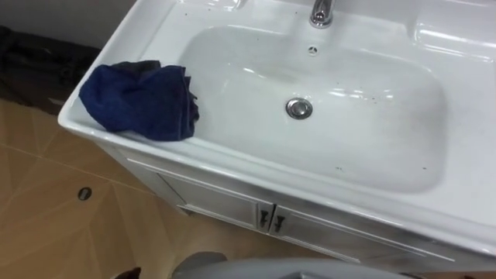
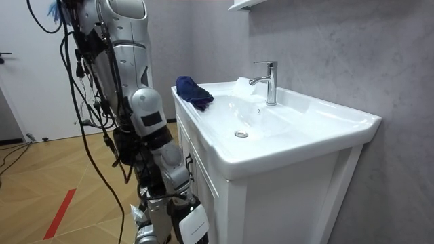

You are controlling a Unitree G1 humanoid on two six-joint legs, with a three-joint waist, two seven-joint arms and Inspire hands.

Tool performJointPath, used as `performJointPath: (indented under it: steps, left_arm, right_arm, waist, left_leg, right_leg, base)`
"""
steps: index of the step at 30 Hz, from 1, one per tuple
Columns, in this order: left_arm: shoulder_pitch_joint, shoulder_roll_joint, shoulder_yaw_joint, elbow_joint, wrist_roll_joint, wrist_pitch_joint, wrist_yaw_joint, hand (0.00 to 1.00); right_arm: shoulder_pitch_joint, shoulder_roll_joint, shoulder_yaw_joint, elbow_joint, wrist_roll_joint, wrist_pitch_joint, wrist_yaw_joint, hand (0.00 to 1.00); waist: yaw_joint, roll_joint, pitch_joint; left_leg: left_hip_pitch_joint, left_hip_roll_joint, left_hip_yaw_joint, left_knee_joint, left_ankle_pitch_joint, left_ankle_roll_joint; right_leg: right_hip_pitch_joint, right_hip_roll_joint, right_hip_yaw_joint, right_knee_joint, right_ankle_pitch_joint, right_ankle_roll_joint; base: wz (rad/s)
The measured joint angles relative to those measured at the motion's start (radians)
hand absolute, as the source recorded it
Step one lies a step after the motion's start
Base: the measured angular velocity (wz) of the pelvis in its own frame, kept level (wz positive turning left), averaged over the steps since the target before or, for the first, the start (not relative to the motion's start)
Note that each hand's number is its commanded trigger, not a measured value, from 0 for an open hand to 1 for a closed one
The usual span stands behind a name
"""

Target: Wipe basin

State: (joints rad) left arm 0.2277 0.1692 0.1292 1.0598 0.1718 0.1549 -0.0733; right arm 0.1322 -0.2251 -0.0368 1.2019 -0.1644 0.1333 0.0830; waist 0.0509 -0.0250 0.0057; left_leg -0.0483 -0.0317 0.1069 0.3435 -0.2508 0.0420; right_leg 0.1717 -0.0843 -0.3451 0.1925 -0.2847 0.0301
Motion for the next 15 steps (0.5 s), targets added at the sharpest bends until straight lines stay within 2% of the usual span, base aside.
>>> performJointPath:
  steps: [3,5,8,15]
  left_arm:
    - [-0.001,0.0,-0.019,0.0,0.001,0.006,-0.001,0.0]
    - [-0.001,0.0,-0.028,0.001,0.02,0.012,-0.006,0.0]
    - [-0.004,0.0,-0.035,0.004,0.042,0.019,-0.007,0.0]
    - [-0.014,0.0,-0.035,0.015,0.066,0.022,-0.007,0.0]
  right_arm:
    - [-0.002,0.001,0.017,0.002,-0.004,0.011,-0.002,0.0]
    - [-0.006,0.001,0.017,0.002,-0.004,0.022,-0.003,0.0]
    - [-0.005,0.002,0.017,0.003,-0.004,0.037,-0.003,0.0]
    - [-0.008,0.007,0.017,-0.001,-0.003,0.054,-0.004,0.0]
  waist:
    - [0.0,0.001,-0.0006]
    - [0.001,0.005,0.0029]
    - [0.0,0.004,0.0036]
    - [-0.007,0.003,0.0027]
  left_leg:
    - [0.0,0.001,0.004,0.002,-0.005,0.003]
    - [-0.001,0.003,0.004,0.003,-0.012,0.007]
    - [0.001,0.003,0.008,0.012,-0.018,0.013]
    - [-0.011,0.005,0.022,0.036,-0.028,0.029]
  right_leg:
    - [-0.012,-0.002,0.014,0.023,0.0,0.001]
    - [-0.015,-0.002,0.02,0.036,0.001,0.001]
    - [-0.015,-0.005,0.029,0.05,0.001,0.002]
    - [-0.033,-0.01,0.043,0.069,0.011,0.017]
  base:
    - [-0.01]
    - [-0.06]
    - [-0.08]
    - [-0.07]
